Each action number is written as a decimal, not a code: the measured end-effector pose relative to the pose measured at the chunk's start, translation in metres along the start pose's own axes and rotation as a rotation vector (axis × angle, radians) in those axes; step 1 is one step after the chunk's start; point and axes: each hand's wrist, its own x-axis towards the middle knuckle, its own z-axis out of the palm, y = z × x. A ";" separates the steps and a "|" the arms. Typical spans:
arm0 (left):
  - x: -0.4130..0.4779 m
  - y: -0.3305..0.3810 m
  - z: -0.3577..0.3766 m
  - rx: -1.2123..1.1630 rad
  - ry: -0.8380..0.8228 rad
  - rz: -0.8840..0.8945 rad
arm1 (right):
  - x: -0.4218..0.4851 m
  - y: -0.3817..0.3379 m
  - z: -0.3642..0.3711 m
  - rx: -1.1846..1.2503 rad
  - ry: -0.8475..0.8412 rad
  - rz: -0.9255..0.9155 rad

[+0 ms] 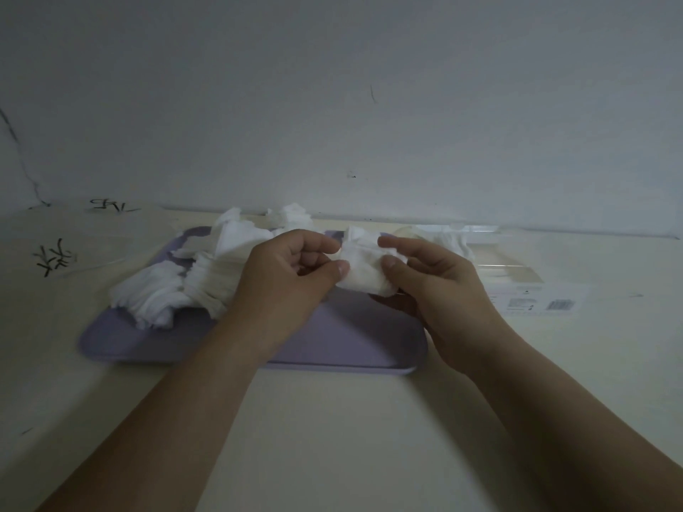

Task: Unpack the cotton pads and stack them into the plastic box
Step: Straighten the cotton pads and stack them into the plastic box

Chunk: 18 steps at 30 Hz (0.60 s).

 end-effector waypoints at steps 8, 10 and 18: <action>0.001 -0.001 0.004 -0.150 -0.013 -0.098 | -0.002 -0.002 0.003 0.005 0.006 0.011; 0.000 0.000 0.008 -0.216 -0.011 -0.130 | -0.004 -0.003 0.005 0.000 -0.011 -0.004; -0.003 -0.003 0.008 -0.079 -0.049 -0.126 | -0.004 0.001 0.003 -0.141 -0.010 -0.068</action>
